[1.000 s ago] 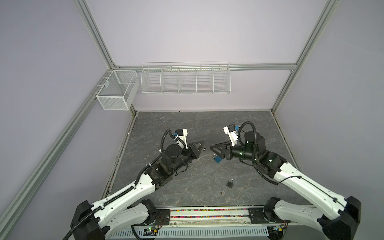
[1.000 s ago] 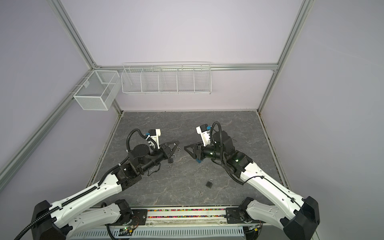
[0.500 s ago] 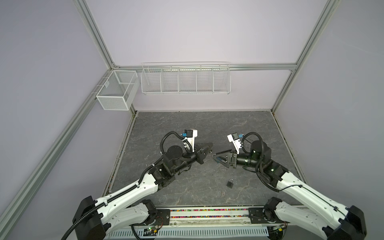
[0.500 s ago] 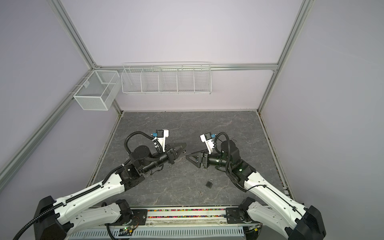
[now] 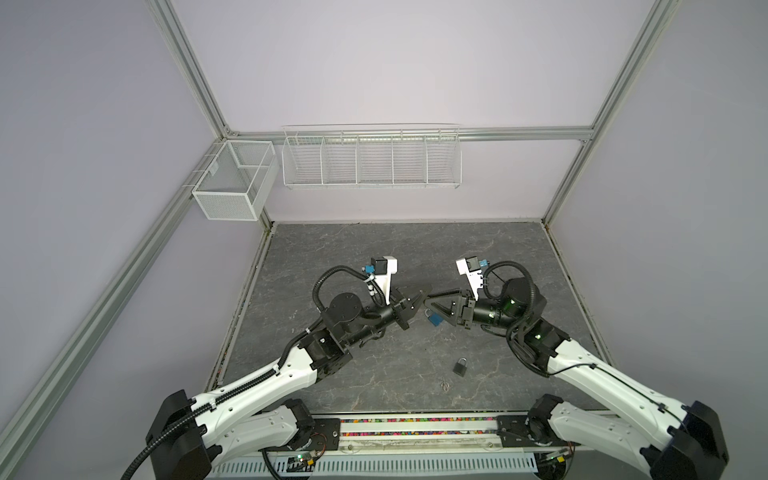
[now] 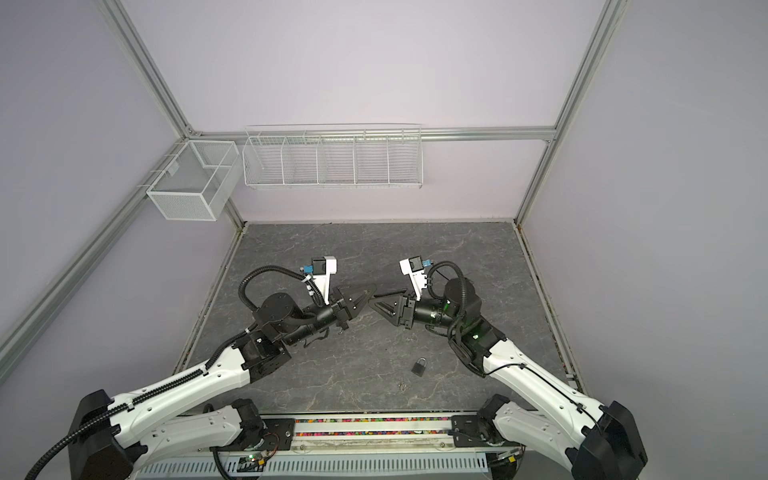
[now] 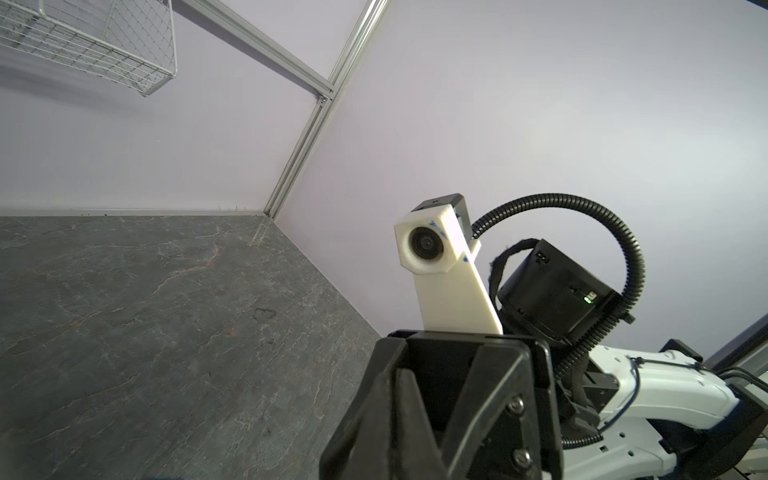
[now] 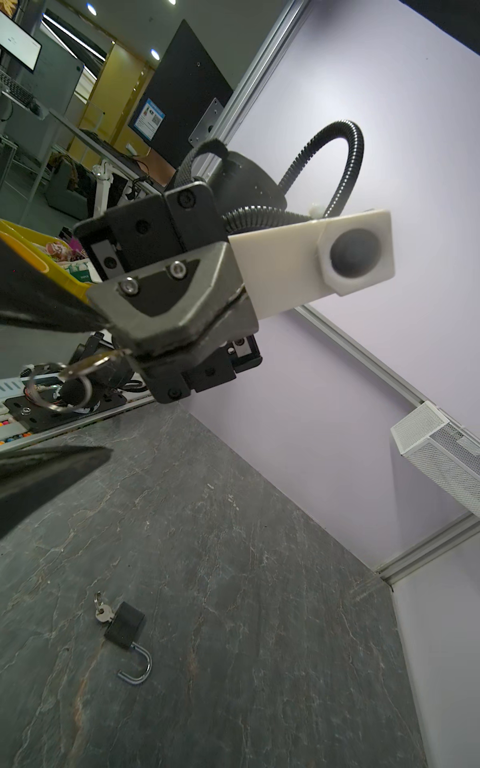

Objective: Unlock with the key

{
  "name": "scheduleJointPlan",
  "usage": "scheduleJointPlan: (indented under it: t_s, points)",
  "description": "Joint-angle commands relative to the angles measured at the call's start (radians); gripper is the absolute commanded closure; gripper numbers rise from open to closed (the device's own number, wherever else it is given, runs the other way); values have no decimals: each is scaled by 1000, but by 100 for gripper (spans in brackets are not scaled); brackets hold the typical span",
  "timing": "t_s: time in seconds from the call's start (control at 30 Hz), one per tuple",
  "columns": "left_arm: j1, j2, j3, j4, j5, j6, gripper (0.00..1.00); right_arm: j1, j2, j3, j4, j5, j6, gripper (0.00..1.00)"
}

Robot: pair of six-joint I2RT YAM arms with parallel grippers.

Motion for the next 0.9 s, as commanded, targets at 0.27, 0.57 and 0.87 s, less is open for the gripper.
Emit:
scheduleJointPlan:
  t_s: [0.27,0.57,0.87]
  points:
    - [-7,7,3,48,4,9,100,20,-1,-3,72,-10,6,68]
    - [-7,3,-13,54,-8,-4,100,29,2,8,102,-7,11,75]
    - [-7,-29,-37,56,-31,0,100,30,8,10,93,2,7,83]
